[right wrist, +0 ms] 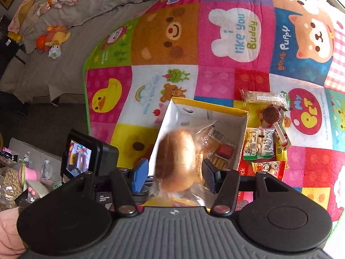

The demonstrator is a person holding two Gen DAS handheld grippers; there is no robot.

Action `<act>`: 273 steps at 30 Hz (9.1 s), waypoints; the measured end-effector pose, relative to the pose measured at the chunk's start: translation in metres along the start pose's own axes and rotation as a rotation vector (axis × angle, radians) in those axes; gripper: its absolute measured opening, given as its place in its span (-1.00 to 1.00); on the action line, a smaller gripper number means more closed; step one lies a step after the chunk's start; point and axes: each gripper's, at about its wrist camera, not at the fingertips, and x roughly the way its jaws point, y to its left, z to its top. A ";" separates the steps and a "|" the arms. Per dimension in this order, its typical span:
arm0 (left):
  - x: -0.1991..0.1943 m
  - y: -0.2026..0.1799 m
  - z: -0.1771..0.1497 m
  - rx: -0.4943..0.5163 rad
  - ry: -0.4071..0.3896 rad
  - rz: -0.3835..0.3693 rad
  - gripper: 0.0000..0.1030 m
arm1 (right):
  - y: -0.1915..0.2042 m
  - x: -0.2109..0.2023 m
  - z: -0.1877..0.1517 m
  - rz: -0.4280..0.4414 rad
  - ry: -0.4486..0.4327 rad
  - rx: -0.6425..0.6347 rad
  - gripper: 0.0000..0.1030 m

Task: Organize objects
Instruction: 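Place the second bread bun into the yellow box and release it, then grasp the sesame bar packet with the right gripper, then carry the sesame bar toward the yellow box with the right gripper, then lower the sesame bar into the yellow box and open the right gripper, then grasp the brown swirl lollipop with the right gripper, then carry the lollipop over the yellow box with the right gripper, then drop the lollipop into the yellow box by opening the right gripper, then grasp the yellow wrapped bar with the right gripper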

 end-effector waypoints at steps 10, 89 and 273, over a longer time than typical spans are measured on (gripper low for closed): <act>0.004 -0.012 0.025 -0.084 0.013 0.040 -0.83 | -0.074 0.018 -0.014 -0.109 0.042 0.054 0.12; 0.014 -0.021 0.032 0.055 0.032 0.028 -0.80 | -0.081 -0.018 -0.120 -0.048 0.078 0.374 -0.47; 0.009 -0.026 0.041 -0.269 0.076 0.111 -0.84 | -0.217 0.096 0.019 -0.066 0.110 0.091 0.00</act>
